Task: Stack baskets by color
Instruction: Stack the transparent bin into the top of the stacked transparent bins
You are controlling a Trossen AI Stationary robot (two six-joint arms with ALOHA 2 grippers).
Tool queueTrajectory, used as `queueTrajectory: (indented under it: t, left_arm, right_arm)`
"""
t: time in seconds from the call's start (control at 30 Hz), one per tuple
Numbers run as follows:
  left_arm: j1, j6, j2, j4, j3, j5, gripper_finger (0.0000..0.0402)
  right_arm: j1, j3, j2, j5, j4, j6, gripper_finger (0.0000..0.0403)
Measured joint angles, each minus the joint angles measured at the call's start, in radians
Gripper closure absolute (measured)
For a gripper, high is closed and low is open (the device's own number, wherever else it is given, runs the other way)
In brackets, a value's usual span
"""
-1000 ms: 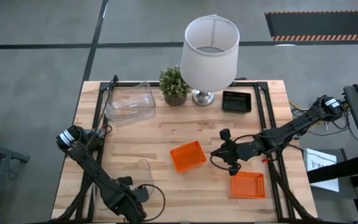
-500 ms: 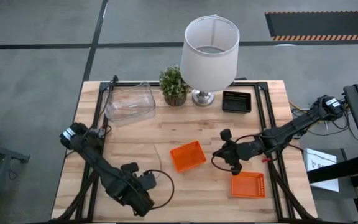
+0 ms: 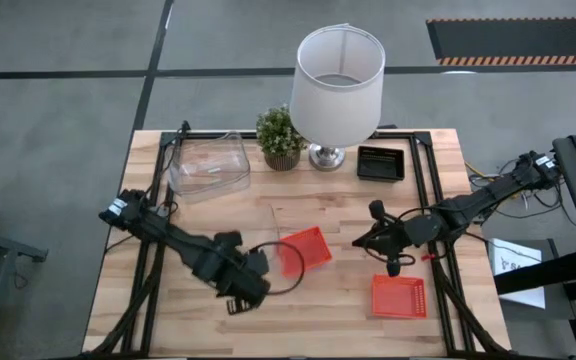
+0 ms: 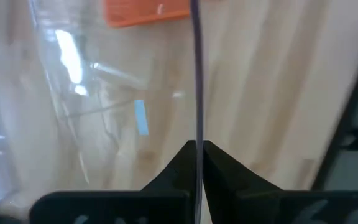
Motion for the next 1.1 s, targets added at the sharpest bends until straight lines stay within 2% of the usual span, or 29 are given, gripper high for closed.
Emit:
queueTrajectory:
  t: [0.13, 0.57, 0.8, 1.0, 1.1]
  left_arm:
    - [0.061, 0.076, 0.000, -0.059, 0.009, -0.004, 0.0401]
    - [0.238, 0.379, -0.023, -0.055, 0.044, -0.033, 0.0401]
    - [0.260, 0.507, -0.122, -0.054, 0.101, -0.195, 0.0401]
    - [0.264, 0.596, -0.240, -0.055, 0.146, -0.470, 0.0401]
    - [0.291, 0.667, -0.277, -0.056, 0.146, -0.520, 0.0401]
  right_arm:
    - [0.000, -0.015, -0.040, 0.000, -0.003, -0.007, 0.0394]
    - [0.000, -0.041, -0.078, 0.005, -0.007, -0.032, 0.0394]
    - [-0.001, -0.041, -0.080, 0.005, -0.006, -0.046, 0.0394]
    - [-0.001, -0.041, -0.080, 0.006, -0.006, -0.072, 0.0394]
    - [-0.001, -0.041, -0.080, 0.007, -0.005, -0.073, 0.0394]
